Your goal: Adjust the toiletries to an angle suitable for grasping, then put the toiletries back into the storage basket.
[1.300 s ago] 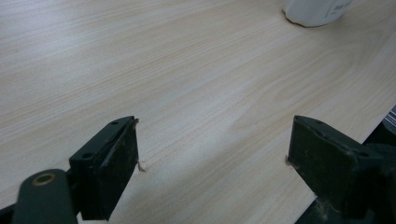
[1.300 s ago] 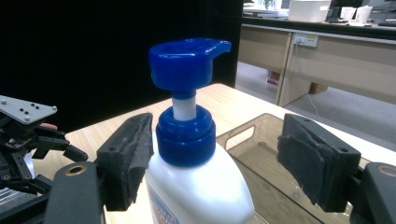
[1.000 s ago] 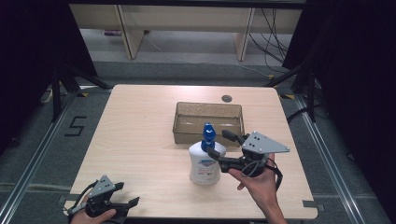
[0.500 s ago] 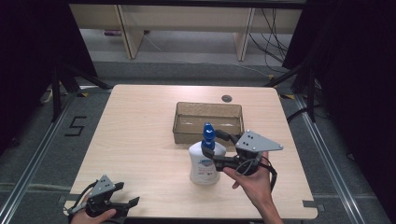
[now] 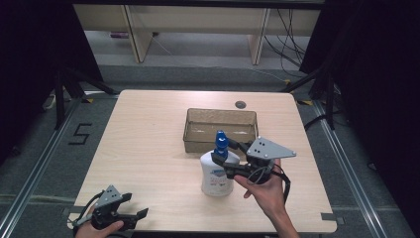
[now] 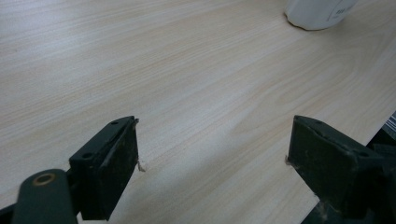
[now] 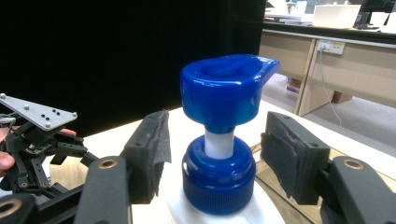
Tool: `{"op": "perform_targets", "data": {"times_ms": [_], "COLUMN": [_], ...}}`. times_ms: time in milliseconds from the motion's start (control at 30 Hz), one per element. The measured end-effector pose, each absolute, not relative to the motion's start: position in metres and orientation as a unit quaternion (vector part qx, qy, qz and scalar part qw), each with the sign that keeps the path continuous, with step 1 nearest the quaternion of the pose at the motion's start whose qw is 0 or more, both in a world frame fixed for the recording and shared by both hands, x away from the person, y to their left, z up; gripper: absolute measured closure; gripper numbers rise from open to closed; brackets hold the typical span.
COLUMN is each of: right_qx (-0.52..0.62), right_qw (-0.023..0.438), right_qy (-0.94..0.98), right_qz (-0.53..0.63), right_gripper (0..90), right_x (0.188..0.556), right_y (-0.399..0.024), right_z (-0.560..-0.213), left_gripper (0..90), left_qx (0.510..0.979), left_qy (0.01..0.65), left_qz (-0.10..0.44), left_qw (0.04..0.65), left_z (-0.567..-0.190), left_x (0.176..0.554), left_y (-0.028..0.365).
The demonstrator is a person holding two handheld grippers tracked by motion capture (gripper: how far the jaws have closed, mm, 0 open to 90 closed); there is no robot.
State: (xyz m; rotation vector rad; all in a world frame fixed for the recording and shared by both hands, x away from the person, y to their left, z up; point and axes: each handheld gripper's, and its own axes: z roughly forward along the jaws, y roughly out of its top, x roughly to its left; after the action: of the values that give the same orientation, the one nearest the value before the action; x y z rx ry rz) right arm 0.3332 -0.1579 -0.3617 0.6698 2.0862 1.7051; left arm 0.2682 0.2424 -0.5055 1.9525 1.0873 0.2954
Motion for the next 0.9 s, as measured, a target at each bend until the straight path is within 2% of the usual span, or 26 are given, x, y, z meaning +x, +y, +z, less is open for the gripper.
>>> {"op": "perform_targets", "data": {"times_ms": [67,367,533,567,700,767,900], "right_qx": [0.234,0.222,0.225,0.221,0.220,0.211,0.220], "right_qw": [0.182,0.179,0.192,0.194,0.182,0.202,0.202], "right_qy": [0.738,0.736,0.741,0.738,0.733,0.734,0.736], "right_qz": [0.606,0.614,0.603,0.608,0.618,0.614,0.607], "right_gripper": [43.3,47.4,53.1,55.2,59.8,60.3,62.4], "right_x": [0.3339,0.3397,0.3387,0.3403,0.3400,0.3398,0.3347], "right_y": [-0.1575,-0.1550,-0.1551,-0.1563,-0.1550,-0.1540,-0.1521], "right_z": [-0.3616,-0.3635,-0.3632,-0.3631,-0.3634,-0.3626,-0.3593], "left_gripper": [15.5,15.5,15.5,15.5,15.5,15.5,15.5], "left_qx": [0.794,0.783,0.793,0.782,0.783,0.784,0.786], "left_qy": [0.429,0.435,0.425,0.432,0.434,0.430,0.428], "left_qz": [0.113,0.113,0.113,0.114,0.114,0.117,0.117], "left_qw": [0.416,0.430,0.422,0.435,0.431,0.432,0.430], "left_z": [-0.5043,-0.5065,-0.5061,-0.5078,-0.5071,-0.5059,-0.5061], "left_x": [0.2696,0.2698,0.2693,0.2690,0.2686,0.2685,0.2676], "left_y": [0.2438,0.2405,0.2421,0.2410,0.2419,0.2414,0.2408]}}
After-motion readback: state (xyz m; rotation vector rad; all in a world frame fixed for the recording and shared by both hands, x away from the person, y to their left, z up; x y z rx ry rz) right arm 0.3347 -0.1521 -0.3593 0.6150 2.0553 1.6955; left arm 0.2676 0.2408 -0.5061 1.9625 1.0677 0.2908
